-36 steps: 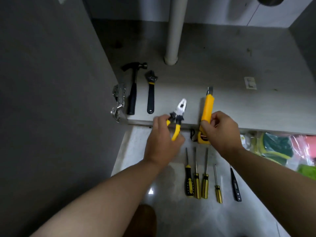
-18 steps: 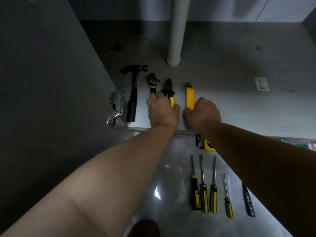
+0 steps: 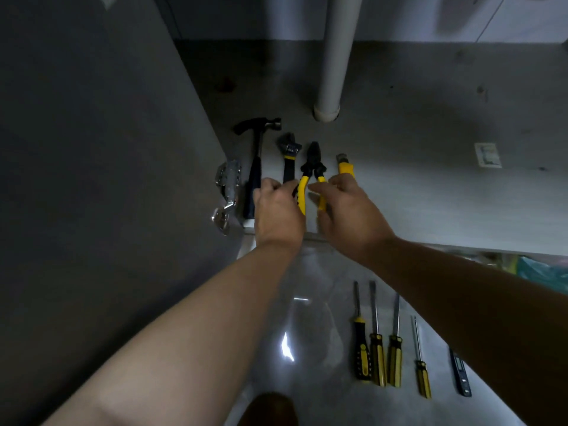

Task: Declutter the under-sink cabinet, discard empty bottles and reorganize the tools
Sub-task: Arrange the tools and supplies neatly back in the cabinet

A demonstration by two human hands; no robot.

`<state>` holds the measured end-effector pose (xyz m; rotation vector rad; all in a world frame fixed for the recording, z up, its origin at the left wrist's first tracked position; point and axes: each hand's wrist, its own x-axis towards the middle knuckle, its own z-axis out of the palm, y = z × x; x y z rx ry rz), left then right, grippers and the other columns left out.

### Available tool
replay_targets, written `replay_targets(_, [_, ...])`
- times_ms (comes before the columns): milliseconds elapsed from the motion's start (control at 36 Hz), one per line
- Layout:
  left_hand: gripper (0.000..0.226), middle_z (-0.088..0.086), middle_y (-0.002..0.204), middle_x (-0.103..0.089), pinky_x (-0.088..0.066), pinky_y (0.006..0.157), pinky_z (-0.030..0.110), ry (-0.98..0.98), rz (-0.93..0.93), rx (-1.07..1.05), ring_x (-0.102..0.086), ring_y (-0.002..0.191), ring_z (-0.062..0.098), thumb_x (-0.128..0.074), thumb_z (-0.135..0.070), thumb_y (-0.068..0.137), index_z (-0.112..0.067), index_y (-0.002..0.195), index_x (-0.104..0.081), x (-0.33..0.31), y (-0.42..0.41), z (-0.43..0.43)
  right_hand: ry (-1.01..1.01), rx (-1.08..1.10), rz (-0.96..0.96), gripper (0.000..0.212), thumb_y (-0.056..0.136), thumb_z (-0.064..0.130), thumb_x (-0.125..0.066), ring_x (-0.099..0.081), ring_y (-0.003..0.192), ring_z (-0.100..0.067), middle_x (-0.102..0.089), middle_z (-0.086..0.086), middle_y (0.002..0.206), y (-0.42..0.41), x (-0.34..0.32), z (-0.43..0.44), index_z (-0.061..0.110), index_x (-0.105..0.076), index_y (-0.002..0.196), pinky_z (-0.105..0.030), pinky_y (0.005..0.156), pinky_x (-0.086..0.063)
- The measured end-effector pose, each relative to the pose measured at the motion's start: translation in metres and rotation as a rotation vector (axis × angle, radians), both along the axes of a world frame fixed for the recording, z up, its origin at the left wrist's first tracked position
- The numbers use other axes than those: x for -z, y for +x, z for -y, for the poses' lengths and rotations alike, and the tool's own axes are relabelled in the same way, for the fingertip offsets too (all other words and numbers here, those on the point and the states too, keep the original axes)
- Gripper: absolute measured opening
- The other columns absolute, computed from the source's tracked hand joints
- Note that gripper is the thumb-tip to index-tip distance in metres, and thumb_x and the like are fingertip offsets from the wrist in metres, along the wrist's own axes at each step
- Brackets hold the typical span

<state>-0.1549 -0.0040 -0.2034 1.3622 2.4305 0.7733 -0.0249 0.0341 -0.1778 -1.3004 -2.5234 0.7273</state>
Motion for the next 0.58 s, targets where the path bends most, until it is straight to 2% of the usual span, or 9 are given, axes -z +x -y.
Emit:
replay_targets(83, [0.045, 0.013, 0.116, -0.05, -0.044, 0.081, 0.032, -0.067, -0.049, 0.031, -0.048, 0.109, 0.033, -0.049, 0.0, 0.094, -0.023, 0.126, -0.069, -0.005, -0.004, -0.002, -0.041, -0.017, 0.112, 0.045, 0.093, 0.008, -0.057, -0.053, 0.119, -0.033, -0.041, -0.014, 0.141, -0.006, 0.003, -0.001, 0.019, -0.054, 0.137, -0.042, 0.095, -0.052])
replay_targets(167, [0.041, 0.015, 0.121, -0.05, -0.048, 0.079, 0.036, -0.132, -0.105, 0.034, -0.05, 0.111, 0.034, -0.05, 0.0, 0.093, -0.018, 0.126, -0.069, -0.01, -0.006, -0.006, -0.013, 0.019, 0.149, 0.035, 0.093, 0.004, -0.055, -0.057, 0.113, -0.033, -0.049, -0.014, 0.134, -0.008, 0.006, -0.002, 0.011, -0.063, 0.126, -0.043, 0.093, -0.052])
replay_targets(278, [0.035, 0.014, 0.128, -0.049, -0.048, 0.082, 0.034, -0.166, -0.131, 0.004, -0.048, 0.117, 0.031, -0.055, -0.006, 0.096, -0.016, 0.127, -0.068, -0.012, -0.007, -0.006, 0.014, 0.046, 0.133, 0.036, 0.094, 0.0, -0.053, -0.056, 0.118, -0.031, -0.051, -0.014, 0.137, -0.009, 0.011, 0.001, 0.008, -0.063, 0.127, -0.042, 0.098, -0.05])
replay_targets(389, [0.03, 0.013, 0.13, -0.05, -0.046, 0.081, 0.031, -0.157, -0.165, -0.016, -0.046, 0.12, 0.03, -0.057, -0.01, 0.097, -0.016, 0.125, -0.067, -0.009, -0.01, -0.003, 0.041, 0.039, 0.111, 0.029, 0.095, 0.002, -0.053, -0.055, 0.116, -0.031, -0.052, -0.015, 0.133, -0.009, 0.014, 0.002, 0.005, -0.064, 0.121, -0.042, 0.096, -0.05])
replay_targets(500, [0.028, 0.011, 0.123, -0.053, -0.05, 0.079, 0.034, -0.136, -0.199, -0.015, -0.047, 0.114, 0.029, -0.054, -0.007, 0.096, -0.015, 0.119, -0.067, -0.006, -0.013, 0.0, 0.055, 0.042, 0.098, 0.028, 0.094, 0.001, -0.053, -0.055, 0.114, -0.032, -0.053, -0.016, 0.128, -0.012, 0.016, 0.002, 0.005, -0.064, 0.12, -0.043, 0.093, -0.05])
replay_targets(583, [0.023, 0.011, 0.122, -0.052, -0.05, 0.081, 0.034, -0.13, -0.211, -0.028, -0.047, 0.112, 0.028, -0.055, -0.004, 0.094, -0.013, 0.111, -0.067, -0.004, -0.016, 0.001, 0.059, 0.048, 0.086, 0.03, 0.093, 0.001, -0.055, -0.055, 0.115, -0.03, -0.054, -0.015, 0.129, -0.017, 0.016, 0.002, 0.006, -0.064, 0.121, -0.039, 0.095, -0.049])
